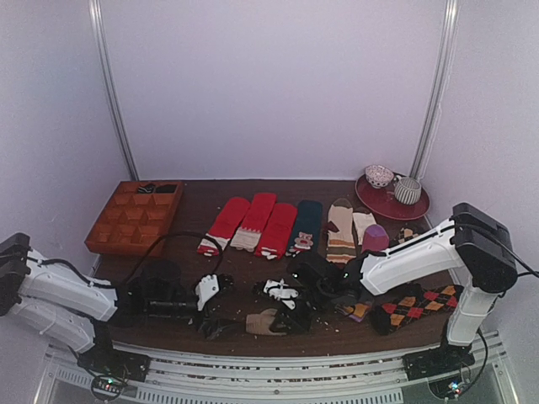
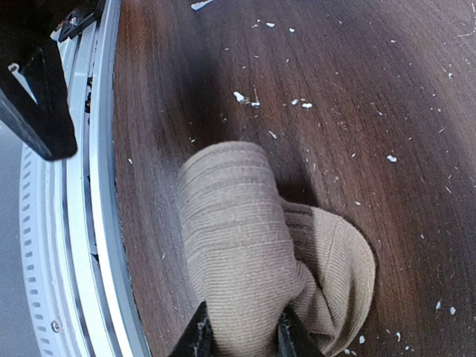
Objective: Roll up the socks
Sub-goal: Roll a pair of socks at the center of the board.
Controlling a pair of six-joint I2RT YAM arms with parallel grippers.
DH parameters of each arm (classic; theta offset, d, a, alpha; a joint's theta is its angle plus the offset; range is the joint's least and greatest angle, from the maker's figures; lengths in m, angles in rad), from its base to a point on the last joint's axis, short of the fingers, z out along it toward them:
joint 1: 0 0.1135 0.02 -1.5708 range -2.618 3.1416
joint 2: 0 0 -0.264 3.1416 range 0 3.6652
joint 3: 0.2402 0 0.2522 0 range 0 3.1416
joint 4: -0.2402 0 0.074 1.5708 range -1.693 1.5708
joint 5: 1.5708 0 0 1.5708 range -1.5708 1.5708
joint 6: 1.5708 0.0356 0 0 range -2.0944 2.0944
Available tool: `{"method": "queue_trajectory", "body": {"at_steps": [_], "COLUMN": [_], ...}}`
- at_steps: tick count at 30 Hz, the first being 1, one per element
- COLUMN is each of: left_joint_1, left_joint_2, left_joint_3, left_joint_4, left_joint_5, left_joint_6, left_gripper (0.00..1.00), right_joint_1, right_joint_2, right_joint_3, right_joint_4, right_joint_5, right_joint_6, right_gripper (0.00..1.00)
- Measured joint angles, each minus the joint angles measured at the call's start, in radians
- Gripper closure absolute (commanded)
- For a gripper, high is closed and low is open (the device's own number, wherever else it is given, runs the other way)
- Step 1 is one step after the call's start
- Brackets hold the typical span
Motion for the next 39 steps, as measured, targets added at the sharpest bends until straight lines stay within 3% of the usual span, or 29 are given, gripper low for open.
{"method": "queue_trajectory", "body": {"at_steps": [13,23,39], "left_joint_1": [0.042,0.066,0.078], "left_joint_2": [0.351,0.417,0.498], "left_joint_3": [0.229,0.232,0.263], "left_joint_4": [-0.009,0.023,0.111], "left_joint_5": [0.267,0.333,0.393], "left_joint_6": [-0.048,-0.042,-0.029], "left_gripper": [0.16,0.18,0.30], "right_joint_1": [-0.005,-0.006,-0.010], "right_joint_2": [0.002,0.000,-0.004], "right_joint_3": [0.000,-0.007,-0.023], "right_joint_4": [0.001,0.011,0.026], "right_joint_5": [-0.011,-0.012,-0.016], "right_joint_6": [-0.005,-0.006,0.008], "right_gripper": [0.77,0.77,0.77]}}
